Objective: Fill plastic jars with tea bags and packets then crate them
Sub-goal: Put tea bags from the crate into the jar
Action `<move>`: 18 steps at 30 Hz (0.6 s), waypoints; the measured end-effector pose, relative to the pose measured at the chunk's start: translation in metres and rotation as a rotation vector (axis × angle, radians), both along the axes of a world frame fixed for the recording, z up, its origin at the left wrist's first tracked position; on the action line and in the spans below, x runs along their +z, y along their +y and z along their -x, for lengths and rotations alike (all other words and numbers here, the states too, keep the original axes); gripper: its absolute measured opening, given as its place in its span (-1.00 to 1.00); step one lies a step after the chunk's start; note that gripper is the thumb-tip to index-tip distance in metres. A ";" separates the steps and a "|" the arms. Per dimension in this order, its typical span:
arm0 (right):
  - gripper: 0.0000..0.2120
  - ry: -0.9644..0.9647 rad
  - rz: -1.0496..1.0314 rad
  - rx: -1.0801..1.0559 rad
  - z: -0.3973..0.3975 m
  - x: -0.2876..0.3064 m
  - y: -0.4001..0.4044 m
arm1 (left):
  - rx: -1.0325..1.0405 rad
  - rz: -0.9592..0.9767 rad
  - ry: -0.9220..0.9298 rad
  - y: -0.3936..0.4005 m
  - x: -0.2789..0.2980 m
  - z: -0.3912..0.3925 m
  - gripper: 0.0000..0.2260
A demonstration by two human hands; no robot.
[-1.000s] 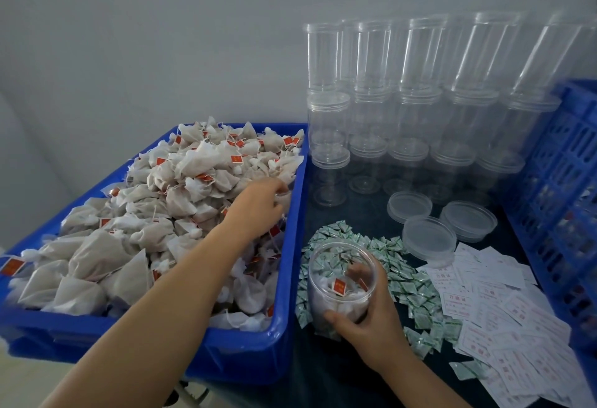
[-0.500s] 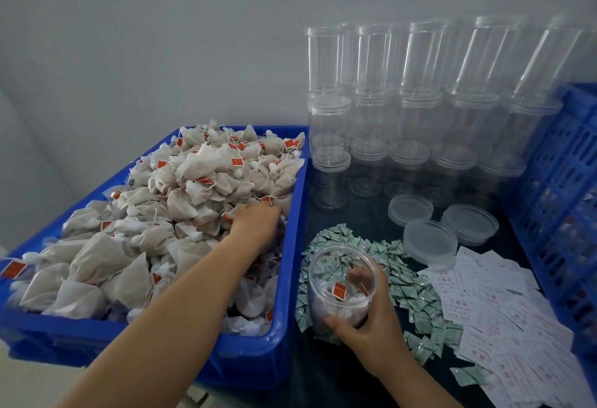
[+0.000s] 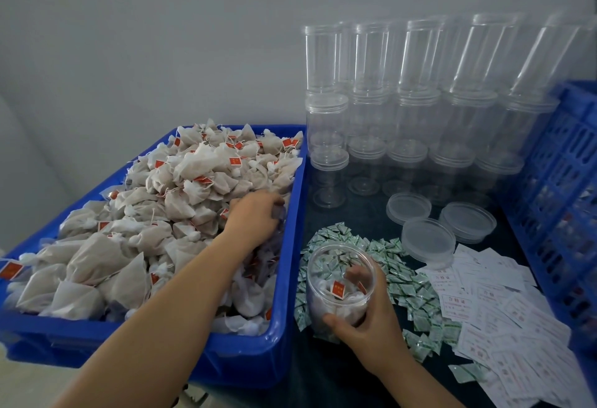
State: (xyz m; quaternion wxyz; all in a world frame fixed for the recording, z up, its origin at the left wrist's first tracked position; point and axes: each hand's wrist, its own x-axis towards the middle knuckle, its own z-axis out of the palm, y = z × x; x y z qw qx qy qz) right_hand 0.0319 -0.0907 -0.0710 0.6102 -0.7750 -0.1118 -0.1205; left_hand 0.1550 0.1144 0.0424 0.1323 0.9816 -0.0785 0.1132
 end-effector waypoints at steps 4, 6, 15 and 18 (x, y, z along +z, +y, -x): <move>-0.11 0.005 0.001 0.005 0.000 0.000 0.000 | 0.028 0.239 -0.058 0.003 0.008 0.006 -0.71; -0.11 0.006 -0.011 0.011 0.000 -0.001 0.000 | 0.036 0.301 -0.071 0.004 0.012 0.006 -0.70; -0.11 0.009 -0.010 0.006 -0.001 -0.003 0.000 | 0.032 0.583 -0.179 0.006 0.022 0.013 -0.78; -0.11 0.016 -0.015 0.011 -0.001 -0.004 0.000 | 0.050 0.640 -0.230 0.008 0.026 0.016 -0.76</move>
